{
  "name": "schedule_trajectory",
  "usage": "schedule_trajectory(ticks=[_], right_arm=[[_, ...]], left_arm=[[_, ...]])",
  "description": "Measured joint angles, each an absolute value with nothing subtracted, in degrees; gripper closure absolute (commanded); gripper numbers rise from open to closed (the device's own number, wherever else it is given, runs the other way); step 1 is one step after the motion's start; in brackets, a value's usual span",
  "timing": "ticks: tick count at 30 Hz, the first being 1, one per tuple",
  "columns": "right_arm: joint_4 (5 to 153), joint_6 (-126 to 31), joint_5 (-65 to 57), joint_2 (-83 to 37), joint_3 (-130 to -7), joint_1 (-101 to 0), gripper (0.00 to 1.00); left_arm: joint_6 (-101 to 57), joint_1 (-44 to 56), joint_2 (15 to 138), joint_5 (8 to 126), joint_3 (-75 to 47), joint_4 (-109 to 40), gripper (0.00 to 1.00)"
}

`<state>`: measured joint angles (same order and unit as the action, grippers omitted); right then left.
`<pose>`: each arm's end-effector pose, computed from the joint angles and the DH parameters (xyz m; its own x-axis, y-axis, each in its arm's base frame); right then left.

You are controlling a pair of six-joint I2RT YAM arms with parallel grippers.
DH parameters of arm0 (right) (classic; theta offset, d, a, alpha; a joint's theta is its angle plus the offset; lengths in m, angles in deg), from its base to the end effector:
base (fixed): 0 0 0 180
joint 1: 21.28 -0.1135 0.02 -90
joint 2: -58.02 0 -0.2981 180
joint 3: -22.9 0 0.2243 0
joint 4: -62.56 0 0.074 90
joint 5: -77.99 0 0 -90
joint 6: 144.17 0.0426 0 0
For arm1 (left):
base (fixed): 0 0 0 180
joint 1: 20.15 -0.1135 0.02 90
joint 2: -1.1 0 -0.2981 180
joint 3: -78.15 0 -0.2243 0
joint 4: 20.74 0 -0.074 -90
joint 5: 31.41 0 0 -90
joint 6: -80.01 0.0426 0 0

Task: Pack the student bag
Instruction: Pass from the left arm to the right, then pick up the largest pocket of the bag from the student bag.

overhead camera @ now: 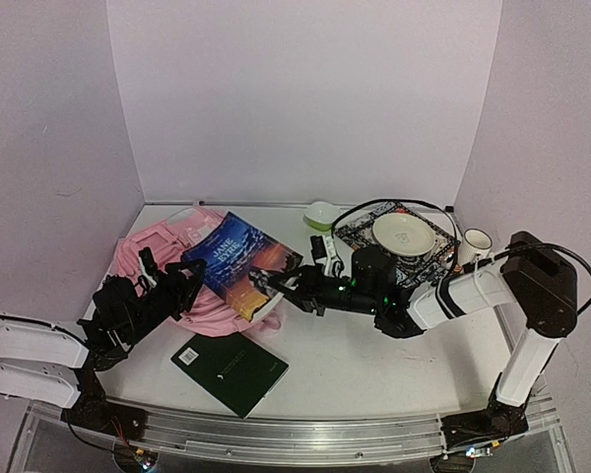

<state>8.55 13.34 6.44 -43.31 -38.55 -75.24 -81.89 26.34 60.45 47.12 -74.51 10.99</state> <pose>0.2019 0.3004 0.2899 -0.8206 0.3619 -0.4423 -0.4952 -0.0638 0.8664 0.1259 -0.1203 0.2505 -0.5465 -0.7773 -0.3116 0.1751 0.2578 -0.9502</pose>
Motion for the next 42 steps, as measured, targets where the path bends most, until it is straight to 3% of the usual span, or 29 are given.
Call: schedule_trajectory(ticks=[5, 13, 25, 32, 39, 42], right_arm=[[11.1, 14.2, 4.9, -41.7, -34.3, -71.7, 1.00], [12.6, 14.9, 1.5, -34.6, -26.8, -66.9, 1.00], [15.2, 14.4, -2.1, -20.8, -16.0, -61.5, 1.00], [15.6, 13.5, -4.0, -14.8, -13.7, -59.5, 1.00], [15.6, 13.3, -4.0, -14.2, -13.5, -59.5, 1.00], [15.8, 13.3, -3.9, -14.2, -13.4, -59.5, 1.00]], left_arm=[[-74.6, 26.2, 55.3, 45.9, -73.7, 3.3, 0.24], [-58.3, 26.2, 55.0, 45.0, -59.9, -18.9, 0.19], [-36.5, 27.3, 73.6, 47.6, -34.7, -49.8, 0.20], [-30.9, 36.0, 87.1, 45.7, -26.1, -60.0, 0.23], [-29.5, 36.8, 95.5, 41.3, -21.9, -67.1, 0.25], [-29.4, 36.8, 98.4, 38.6, -19.6, -69.9, 0.31]])
